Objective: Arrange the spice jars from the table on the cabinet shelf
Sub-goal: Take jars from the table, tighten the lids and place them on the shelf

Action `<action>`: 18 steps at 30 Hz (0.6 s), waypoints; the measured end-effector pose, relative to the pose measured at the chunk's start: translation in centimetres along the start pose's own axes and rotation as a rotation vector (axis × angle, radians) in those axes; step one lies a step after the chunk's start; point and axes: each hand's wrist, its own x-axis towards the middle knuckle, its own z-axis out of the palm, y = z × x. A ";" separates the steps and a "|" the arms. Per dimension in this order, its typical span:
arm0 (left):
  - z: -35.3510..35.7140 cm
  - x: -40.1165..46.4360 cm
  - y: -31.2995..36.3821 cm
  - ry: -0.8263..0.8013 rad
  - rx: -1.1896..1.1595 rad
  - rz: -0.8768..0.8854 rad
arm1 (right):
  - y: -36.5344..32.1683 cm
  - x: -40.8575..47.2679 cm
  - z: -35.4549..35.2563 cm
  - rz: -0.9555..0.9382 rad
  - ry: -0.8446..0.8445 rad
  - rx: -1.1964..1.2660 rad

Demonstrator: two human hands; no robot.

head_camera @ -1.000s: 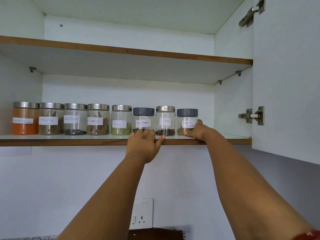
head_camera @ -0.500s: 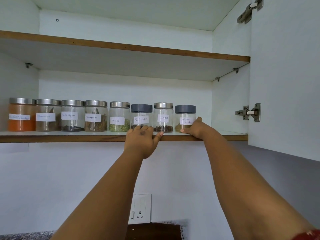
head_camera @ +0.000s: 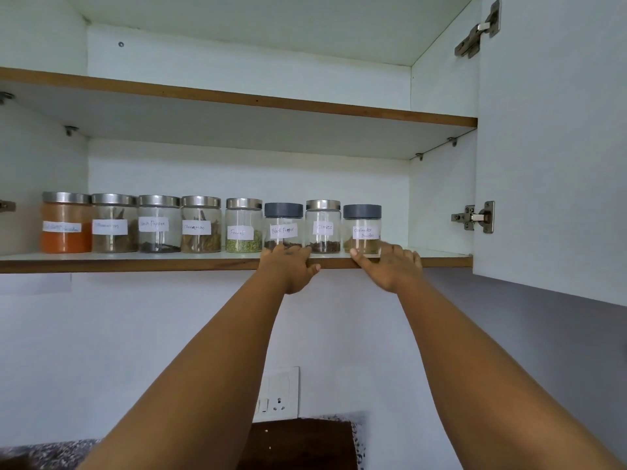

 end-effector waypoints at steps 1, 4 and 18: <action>0.4 -0.7 0.1 0.044 0.007 0.016 | 0.2 -0.9 0.5 -0.006 -0.016 -0.016; 3.6 -4.2 1.0 0.174 0.032 0.020 | 0.1 -3.5 2.5 0.020 0.004 -0.052; 17.8 -25.0 -3.6 -0.095 -0.347 -0.177 | 1.4 -28.8 20.4 0.480 -0.006 0.254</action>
